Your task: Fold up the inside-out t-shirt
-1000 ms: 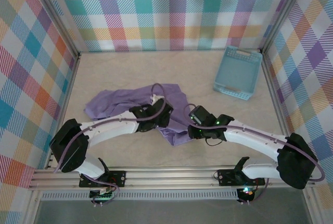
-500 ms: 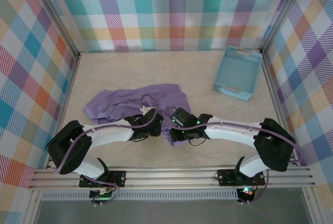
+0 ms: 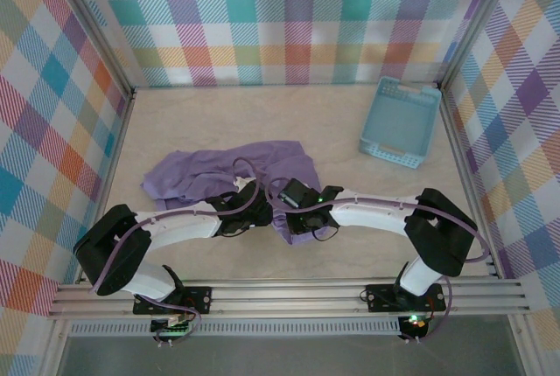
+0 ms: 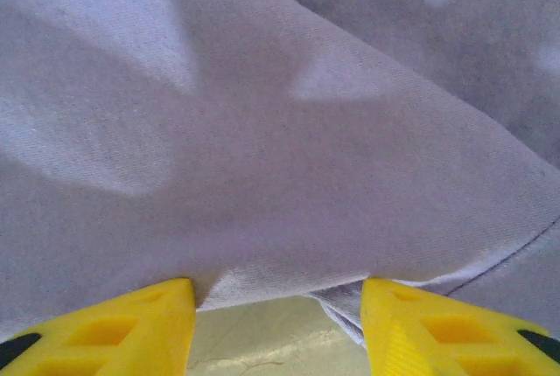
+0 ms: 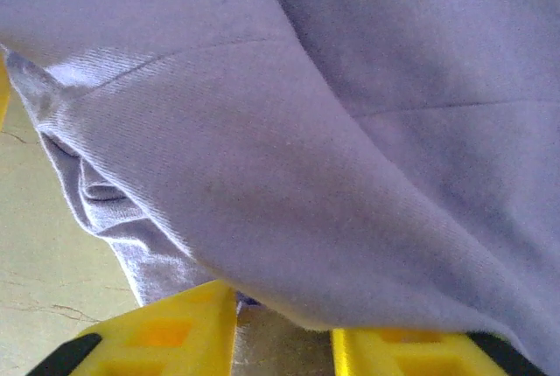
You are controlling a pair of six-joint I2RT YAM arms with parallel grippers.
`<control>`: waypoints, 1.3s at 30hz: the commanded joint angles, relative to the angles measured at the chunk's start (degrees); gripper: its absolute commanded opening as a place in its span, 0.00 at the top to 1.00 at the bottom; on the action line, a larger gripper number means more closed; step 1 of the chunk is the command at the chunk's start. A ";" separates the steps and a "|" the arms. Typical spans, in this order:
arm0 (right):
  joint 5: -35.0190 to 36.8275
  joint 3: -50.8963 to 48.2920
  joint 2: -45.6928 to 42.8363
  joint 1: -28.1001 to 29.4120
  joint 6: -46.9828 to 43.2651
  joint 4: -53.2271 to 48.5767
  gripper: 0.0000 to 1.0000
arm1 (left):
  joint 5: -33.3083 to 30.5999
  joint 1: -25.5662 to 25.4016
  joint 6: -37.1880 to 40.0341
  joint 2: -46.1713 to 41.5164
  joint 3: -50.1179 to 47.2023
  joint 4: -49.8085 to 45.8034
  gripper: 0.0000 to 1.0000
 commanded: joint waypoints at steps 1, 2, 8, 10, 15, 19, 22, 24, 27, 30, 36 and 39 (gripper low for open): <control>-1.64 -1.47 -0.54 0.23 0.04 -0.47 0.73 | 0.99 0.50 -0.99 0.04 -0.69 1.66 0.47; -1.73 -1.97 -1.13 0.28 0.13 -0.48 0.75 | 1.13 0.48 -1.06 0.12 -0.68 1.82 0.47; -1.73 -4.95 -5.94 0.78 0.57 -0.80 0.93 | 2.05 0.40 -0.69 0.40 -0.70 2.80 0.46; -1.49 -6.39 -8.77 1.66 0.22 -0.21 0.99 | 2.49 0.08 -0.15 0.49 -0.64 3.03 0.45; 0.32 -9.57 -15.98 5.23 -0.13 -1.20 1.00 | 1.77 -3.05 2.10 1.34 1.66 2.50 0.44; 2.02 -12.88 -19.65 5.82 1.87 -3.75 1.00 | 1.28 -3.88 2.74 4.41 5.27 2.47 0.44; 3.18 -15.17 -22.36 5.82 2.97 -4.04 1.00 | 0.93 -3.78 3.98 7.87 10.18 1.95 0.41; 4.24 -16.29 -23.62 5.89 3.96 -4.12 1.00 | 1.02 -3.55 5.42 11.15 14.47 1.17 0.40; 5.97 -17.62 -24.69 5.88 6.46 -4.29 1.00 | 1.67 -1.41 6.51 17.87 20.99 -1.26 0.39; 6.42 -18.64 -24.96 5.81 8.99 -4.95 1.00 | 5.65 3.10 4.61 24.02 24.18 -2.03 0.40; 6.99 -20.75 -27.26 5.82 14.53 -8.85 1.00 | 6.25 7.81 4.44 29.71 25.94 -2.77 0.40; 8.55 -21.51 -28.77 5.82 16.40 -11.65 1.00 | 3.89 10.94 2.30 30.39 25.59 -3.98 0.39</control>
